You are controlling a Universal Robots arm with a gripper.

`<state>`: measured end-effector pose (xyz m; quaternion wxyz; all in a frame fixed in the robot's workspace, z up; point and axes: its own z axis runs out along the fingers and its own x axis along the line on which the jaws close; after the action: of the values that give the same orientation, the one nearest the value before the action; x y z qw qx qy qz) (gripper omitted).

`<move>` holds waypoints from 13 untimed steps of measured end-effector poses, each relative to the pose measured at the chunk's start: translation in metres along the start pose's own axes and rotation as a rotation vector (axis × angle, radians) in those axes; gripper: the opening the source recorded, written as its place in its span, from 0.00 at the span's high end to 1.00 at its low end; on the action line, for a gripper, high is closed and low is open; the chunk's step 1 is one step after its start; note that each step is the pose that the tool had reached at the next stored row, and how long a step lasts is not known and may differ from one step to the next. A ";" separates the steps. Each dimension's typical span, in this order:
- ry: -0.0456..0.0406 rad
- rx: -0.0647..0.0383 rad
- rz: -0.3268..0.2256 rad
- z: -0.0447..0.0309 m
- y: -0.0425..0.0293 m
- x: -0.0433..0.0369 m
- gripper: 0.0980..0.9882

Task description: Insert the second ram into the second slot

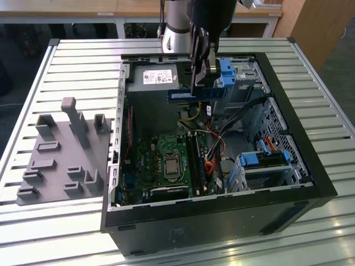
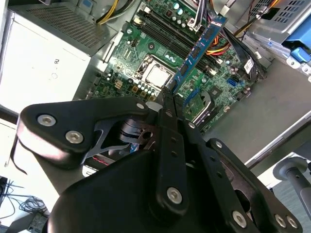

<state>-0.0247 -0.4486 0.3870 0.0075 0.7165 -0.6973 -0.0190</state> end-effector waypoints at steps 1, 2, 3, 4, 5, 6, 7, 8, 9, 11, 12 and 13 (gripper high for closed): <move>0.0000 0.000 0.000 0.0000 0.0000 0.0006 0.97; 0.0000 0.000 0.000 0.0000 0.0000 0.0011 0.97; -0.0001 0.000 0.000 0.0000 0.0000 0.0016 0.97; -0.0001 0.000 0.000 0.0000 0.0000 0.0022 0.97; 0.0000 0.000 0.000 0.0000 0.0001 0.0027 0.97; 0.0000 0.000 0.000 0.0000 0.0001 0.0032 0.97; -0.0001 0.000 0.000 0.0001 0.0001 0.0037 0.97; -0.0001 0.000 0.000 0.0001 0.0001 0.0042 0.97; -0.0001 0.000 0.000 0.0001 0.0001 0.0044 0.97; 0.0000 0.000 0.000 0.0001 0.0001 0.0045 0.97; 0.0000 0.000 0.000 0.0002 0.0001 0.0045 0.97; 0.0004 0.000 0.000 0.0001 0.0001 0.0046 0.97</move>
<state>-0.0247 -0.4532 0.3867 0.0076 0.7165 -0.6973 -0.0189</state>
